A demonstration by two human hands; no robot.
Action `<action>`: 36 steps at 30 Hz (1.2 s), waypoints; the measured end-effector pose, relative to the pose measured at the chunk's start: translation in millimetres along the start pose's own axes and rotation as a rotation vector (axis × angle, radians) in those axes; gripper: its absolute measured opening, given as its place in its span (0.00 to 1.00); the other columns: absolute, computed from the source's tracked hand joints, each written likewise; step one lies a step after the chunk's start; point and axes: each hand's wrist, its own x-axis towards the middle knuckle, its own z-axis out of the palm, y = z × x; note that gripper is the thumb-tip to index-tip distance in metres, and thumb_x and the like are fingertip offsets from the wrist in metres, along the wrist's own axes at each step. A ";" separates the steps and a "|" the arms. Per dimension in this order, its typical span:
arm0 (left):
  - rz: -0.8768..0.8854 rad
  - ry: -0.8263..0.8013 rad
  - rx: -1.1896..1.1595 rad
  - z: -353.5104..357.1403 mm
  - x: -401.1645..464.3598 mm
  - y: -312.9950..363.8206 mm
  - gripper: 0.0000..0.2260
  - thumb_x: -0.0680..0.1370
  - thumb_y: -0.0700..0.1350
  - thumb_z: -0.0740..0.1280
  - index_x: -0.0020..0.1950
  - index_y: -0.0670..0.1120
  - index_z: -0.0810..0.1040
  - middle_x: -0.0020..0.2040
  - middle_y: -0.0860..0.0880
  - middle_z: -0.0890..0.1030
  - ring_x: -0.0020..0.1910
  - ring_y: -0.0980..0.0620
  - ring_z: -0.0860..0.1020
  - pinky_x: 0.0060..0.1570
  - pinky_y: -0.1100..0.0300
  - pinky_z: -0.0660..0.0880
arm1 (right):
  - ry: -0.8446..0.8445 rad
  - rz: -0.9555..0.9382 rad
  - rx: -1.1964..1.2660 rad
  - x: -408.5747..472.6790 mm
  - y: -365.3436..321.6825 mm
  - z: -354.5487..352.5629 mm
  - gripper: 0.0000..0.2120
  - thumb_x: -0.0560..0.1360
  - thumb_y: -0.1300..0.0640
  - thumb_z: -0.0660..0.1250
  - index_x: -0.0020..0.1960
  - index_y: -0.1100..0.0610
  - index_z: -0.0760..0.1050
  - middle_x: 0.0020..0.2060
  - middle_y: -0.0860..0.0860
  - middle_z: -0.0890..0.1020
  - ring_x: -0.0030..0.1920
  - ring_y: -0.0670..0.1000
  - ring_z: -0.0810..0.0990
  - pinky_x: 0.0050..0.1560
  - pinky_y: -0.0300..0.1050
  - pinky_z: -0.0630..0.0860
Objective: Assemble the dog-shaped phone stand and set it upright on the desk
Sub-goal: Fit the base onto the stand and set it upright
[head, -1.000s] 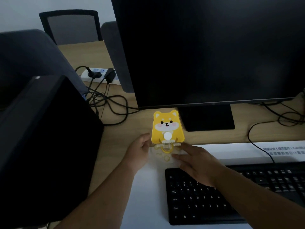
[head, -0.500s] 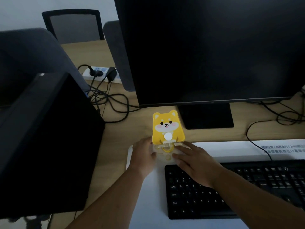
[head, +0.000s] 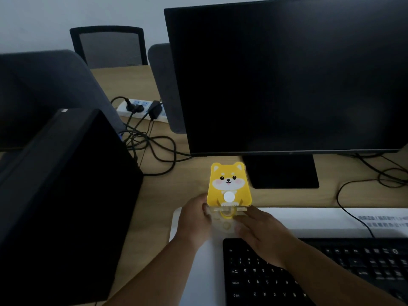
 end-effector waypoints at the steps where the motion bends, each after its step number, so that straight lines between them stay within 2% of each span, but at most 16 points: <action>1: 0.006 -0.021 0.002 -2.1 2.8 1.2 0.15 0.71 0.33 0.61 0.40 0.53 0.77 0.30 0.55 0.74 0.29 0.60 0.72 0.32 0.71 0.67 | -0.015 -0.011 -0.022 -0.2 1.6 1.6 0.21 0.82 0.42 0.54 0.66 0.50 0.77 0.68 0.50 0.76 0.62 0.55 0.78 0.60 0.53 0.76; 4: 0.054 -0.144 0.032 -6.3 8.1 -4.3 0.12 0.69 0.37 0.70 0.40 0.54 0.77 0.33 0.58 0.75 0.35 0.69 0.75 0.33 0.77 0.68 | -0.025 -0.021 -0.138 -2.6 12.3 0.6 0.23 0.81 0.40 0.52 0.68 0.46 0.76 0.74 0.52 0.69 0.71 0.56 0.70 0.66 0.55 0.71; 6: 0.086 -0.180 0.089 -7.4 8.4 -10.1 0.13 0.67 0.42 0.74 0.49 0.53 0.80 0.43 0.58 0.76 0.43 0.66 0.76 0.36 0.78 0.67 | 0.007 0.032 -0.121 -5.1 17.4 -4.4 0.20 0.80 0.41 0.54 0.66 0.42 0.77 0.73 0.49 0.69 0.71 0.53 0.69 0.67 0.54 0.70; 7: 0.093 -0.195 0.104 -5.8 9.0 -14.1 0.19 0.65 0.46 0.75 0.55 0.55 0.79 0.50 0.58 0.77 0.49 0.64 0.76 0.41 0.77 0.68 | 0.025 0.047 -0.109 -5.7 18.5 -4.4 0.20 0.80 0.41 0.54 0.66 0.41 0.78 0.73 0.49 0.70 0.71 0.53 0.69 0.67 0.54 0.70; 8: 0.103 -0.214 0.106 -3.5 10.2 -18.0 0.25 0.64 0.50 0.76 0.60 0.58 0.78 0.56 0.57 0.77 0.56 0.59 0.76 0.48 0.72 0.72 | 0.030 0.055 -0.105 -5.2 18.8 -2.2 0.20 0.80 0.41 0.54 0.65 0.41 0.78 0.73 0.49 0.70 0.71 0.54 0.70 0.67 0.55 0.70; 9: 0.113 -0.231 0.100 -1.3 11.0 -20.5 0.29 0.62 0.53 0.75 0.63 0.60 0.75 0.61 0.57 0.76 0.61 0.55 0.75 0.55 0.64 0.75 | 0.023 0.067 -0.098 -4.5 18.1 1.2 0.20 0.80 0.41 0.54 0.65 0.42 0.78 0.73 0.50 0.71 0.71 0.54 0.70 0.67 0.55 0.70; 11: 0.126 -0.248 0.084 1.6 11.1 -20.0 0.33 0.61 0.56 0.74 0.66 0.62 0.72 0.65 0.57 0.74 0.65 0.51 0.73 0.62 0.53 0.74 | 0.019 0.100 -0.032 -3.5 16.7 9.4 0.20 0.79 0.42 0.55 0.65 0.43 0.78 0.73 0.51 0.71 0.70 0.56 0.71 0.66 0.57 0.71; 16: 0.173 -0.206 0.115 2.2 11.1 -22.6 0.33 0.64 0.51 0.78 0.68 0.60 0.73 0.66 0.54 0.73 0.66 0.50 0.69 0.62 0.60 0.67 | 0.031 0.165 0.118 -0.1 12.5 12.1 0.22 0.78 0.42 0.55 0.65 0.47 0.79 0.75 0.51 0.69 0.72 0.54 0.70 0.68 0.56 0.69; 19: 0.187 -0.202 0.102 5.1 15.4 -28.5 0.34 0.63 0.53 0.78 0.68 0.61 0.72 0.66 0.56 0.72 0.67 0.52 0.69 0.62 0.62 0.67 | 0.046 0.158 0.158 6.3 10.2 10.2 0.24 0.77 0.42 0.55 0.66 0.50 0.78 0.74 0.49 0.70 0.71 0.52 0.71 0.69 0.51 0.68; 23: 0.187 -0.187 0.084 6.9 26.5 -32.0 0.34 0.64 0.53 0.78 0.69 0.62 0.71 0.65 0.56 0.71 0.66 0.52 0.70 0.64 0.57 0.71 | 0.054 0.172 0.199 19.4 9.7 7.0 0.28 0.76 0.40 0.53 0.68 0.51 0.77 0.74 0.48 0.70 0.73 0.50 0.67 0.71 0.52 0.66; 25: 0.187 -0.186 0.074 5.8 32.9 -33.1 0.34 0.65 0.53 0.77 0.69 0.61 0.71 0.66 0.54 0.70 0.67 0.51 0.69 0.66 0.53 0.72 | 0.065 0.134 0.221 25.9 9.9 6.0 0.25 0.77 0.42 0.55 0.67 0.50 0.77 0.72 0.48 0.71 0.72 0.49 0.69 0.70 0.52 0.67; 28: 0.192 -0.178 0.091 5.6 41.1 -35.1 0.34 0.65 0.51 0.77 0.70 0.59 0.71 0.67 0.53 0.70 0.68 0.50 0.67 0.67 0.55 0.70 | 0.098 0.090 0.249 32.9 13.5 7.6 0.20 0.77 0.46 0.57 0.65 0.48 0.78 0.71 0.47 0.72 0.71 0.48 0.70 0.69 0.51 0.69; 33: 0.189 -0.188 0.064 6.1 53.5 -35.7 0.34 0.63 0.54 0.75 0.69 0.61 0.71 0.66 0.53 0.71 0.68 0.50 0.69 0.66 0.51 0.72 | 0.144 0.032 0.251 42.4 19.2 11.2 0.15 0.79 0.50 0.59 0.60 0.51 0.80 0.68 0.48 0.75 0.69 0.49 0.72 0.64 0.54 0.73; 36: 0.198 -0.181 0.068 4.9 60.1 -36.5 0.34 0.63 0.55 0.74 0.69 0.60 0.71 0.67 0.51 0.71 0.68 0.48 0.68 0.67 0.50 0.71 | 0.170 0.005 0.242 48.8 23.3 15.0 0.15 0.80 0.50 0.60 0.63 0.50 0.78 0.69 0.49 0.74 0.71 0.51 0.71 0.64 0.56 0.72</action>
